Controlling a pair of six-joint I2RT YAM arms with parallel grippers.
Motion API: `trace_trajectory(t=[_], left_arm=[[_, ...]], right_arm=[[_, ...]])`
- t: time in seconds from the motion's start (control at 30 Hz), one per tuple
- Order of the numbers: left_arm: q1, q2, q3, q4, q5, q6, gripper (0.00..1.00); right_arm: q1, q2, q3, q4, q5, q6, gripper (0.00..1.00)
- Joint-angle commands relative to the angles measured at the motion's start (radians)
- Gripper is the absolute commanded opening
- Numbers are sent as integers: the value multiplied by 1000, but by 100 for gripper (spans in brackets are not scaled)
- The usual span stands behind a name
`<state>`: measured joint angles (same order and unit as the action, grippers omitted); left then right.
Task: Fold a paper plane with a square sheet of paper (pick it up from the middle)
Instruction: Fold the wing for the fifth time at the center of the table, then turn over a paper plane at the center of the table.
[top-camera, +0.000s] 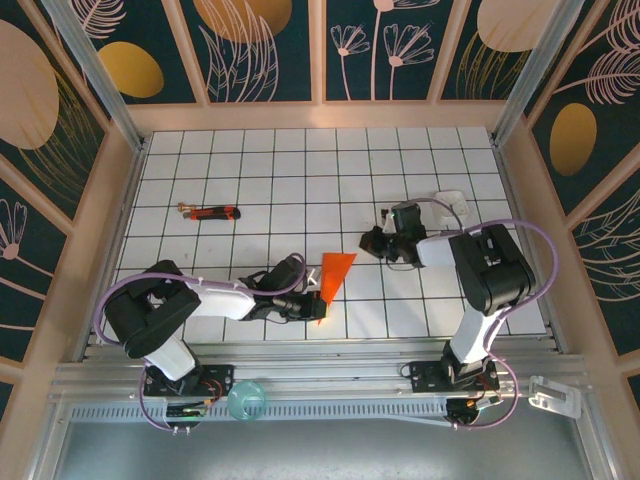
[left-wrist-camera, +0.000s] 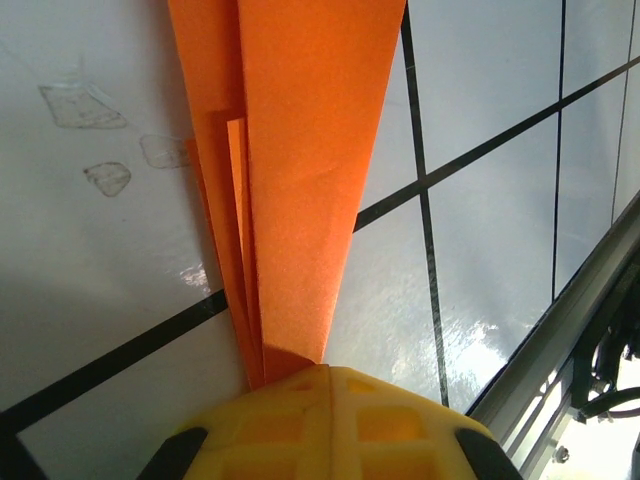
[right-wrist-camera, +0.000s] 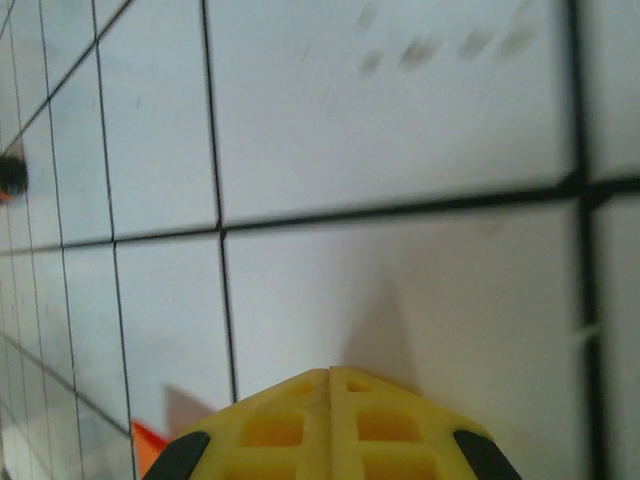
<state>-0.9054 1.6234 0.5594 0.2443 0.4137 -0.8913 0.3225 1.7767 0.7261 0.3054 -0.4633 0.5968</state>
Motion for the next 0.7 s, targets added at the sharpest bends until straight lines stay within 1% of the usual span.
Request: trace_trajectory(t=[0.0,0.03,0.1,0.17,0.2,0.27,0.33,0.4,0.47,0.53,0.6,0.67], left_arm=[[-5,24,6,-219,-92,-3,0],[-5,9,27,-211,-95,-15,0],[-6,-22,71,-199,-108,-33,8],[-5,-63,121,-194,-130,-52,24],[-5,-83,136,-190,-143,-60,30],[7,-151,140,-175,-180,-78,41],[40,-226,102,-152,-224,-103,47],[93,-289,39,-105,-245,-123,51],[164,-303,-15,-49,-221,-139,50],[211,-255,-4,-28,-166,-115,47],[232,-184,50,-47,-122,-62,43],[244,-114,99,-60,-97,-23,41]], right_arm=[[-28,-25,34,-69,17,-61,0],[-26,-53,42,-84,13,-69,0],[-21,-118,33,-108,8,-74,0],[-1,-202,-2,-142,25,-80,0],[14,-241,-26,-158,43,-80,0],[69,-324,-89,-194,94,-71,0],[142,-385,-150,-196,137,-32,2],[216,-411,-191,-151,167,30,6],[294,-390,-211,-81,173,95,8],[340,-343,-207,-38,186,129,8],[367,-297,-200,-6,189,143,7],[374,-262,-204,29,187,158,6]])
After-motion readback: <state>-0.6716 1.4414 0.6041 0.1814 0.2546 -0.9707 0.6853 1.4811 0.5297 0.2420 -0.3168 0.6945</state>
